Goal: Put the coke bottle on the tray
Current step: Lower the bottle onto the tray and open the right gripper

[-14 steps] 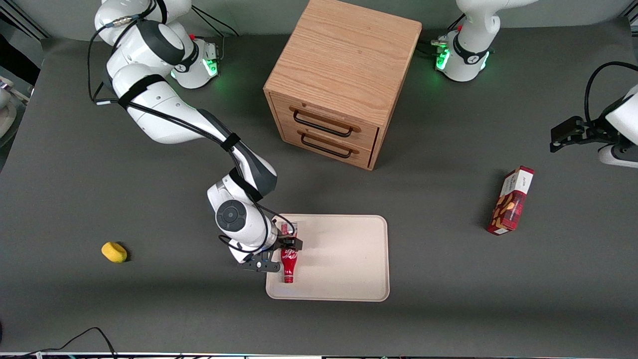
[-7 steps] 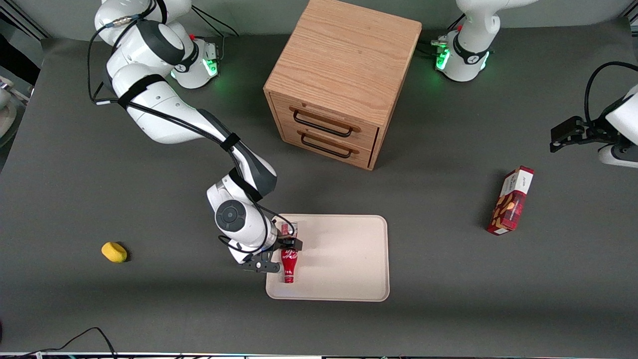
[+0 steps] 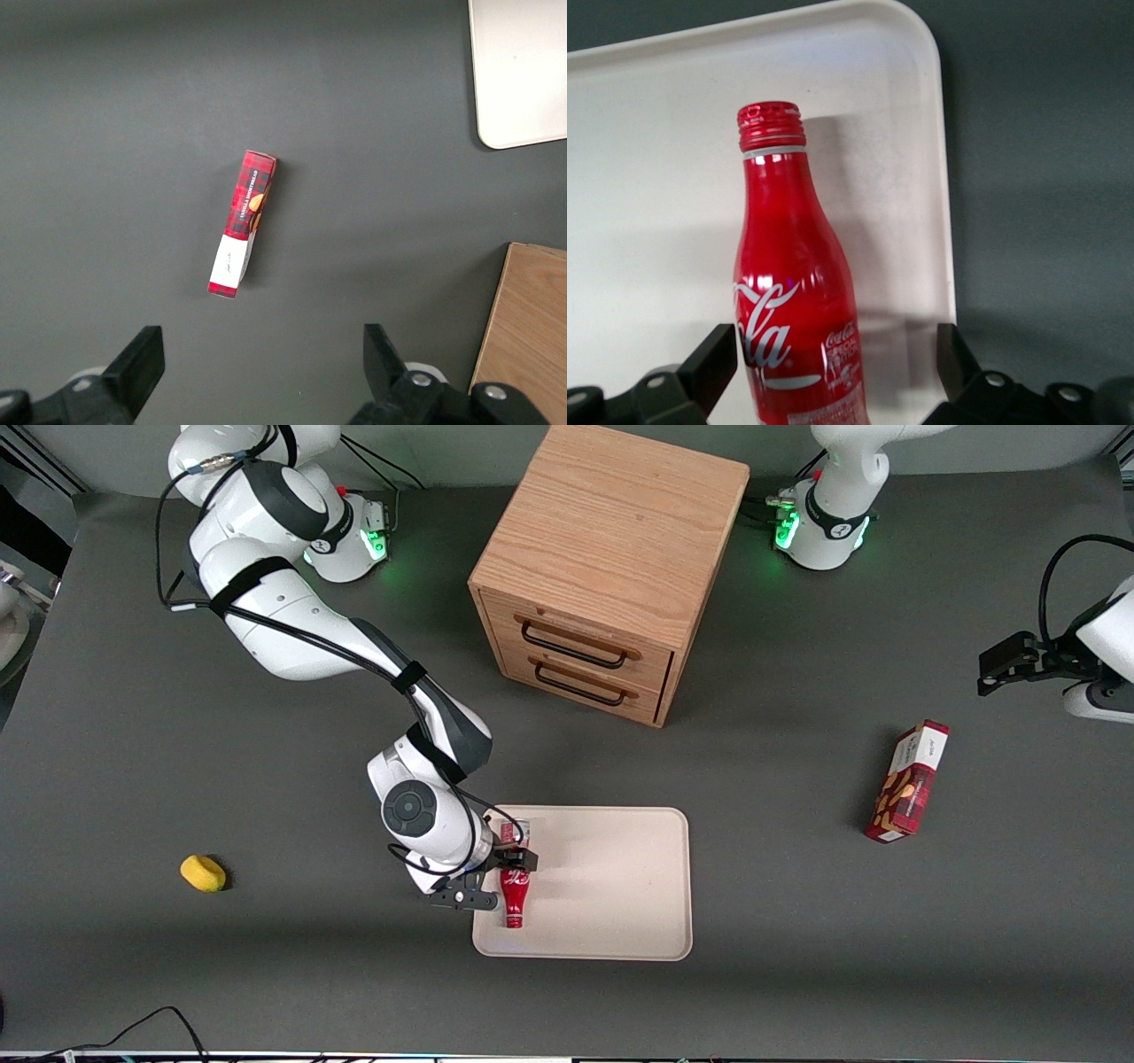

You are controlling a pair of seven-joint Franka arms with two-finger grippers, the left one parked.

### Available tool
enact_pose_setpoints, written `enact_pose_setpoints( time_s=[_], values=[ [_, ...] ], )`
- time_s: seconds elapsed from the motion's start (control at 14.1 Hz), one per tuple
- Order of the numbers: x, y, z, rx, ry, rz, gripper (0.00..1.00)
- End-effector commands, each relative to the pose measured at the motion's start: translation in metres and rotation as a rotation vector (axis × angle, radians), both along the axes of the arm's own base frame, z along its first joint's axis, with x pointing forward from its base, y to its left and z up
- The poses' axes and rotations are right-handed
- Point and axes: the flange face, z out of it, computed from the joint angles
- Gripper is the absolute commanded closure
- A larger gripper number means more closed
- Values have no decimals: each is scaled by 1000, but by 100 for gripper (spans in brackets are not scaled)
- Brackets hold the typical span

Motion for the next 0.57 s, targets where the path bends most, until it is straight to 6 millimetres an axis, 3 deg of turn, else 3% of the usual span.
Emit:
enact_pose_setpoints(
  time_s=[0.0,0.5],
  values=[
    [2,6,6,-2,-22,14,0],
    [2,7,11,1,-28,17,0]
  ],
)
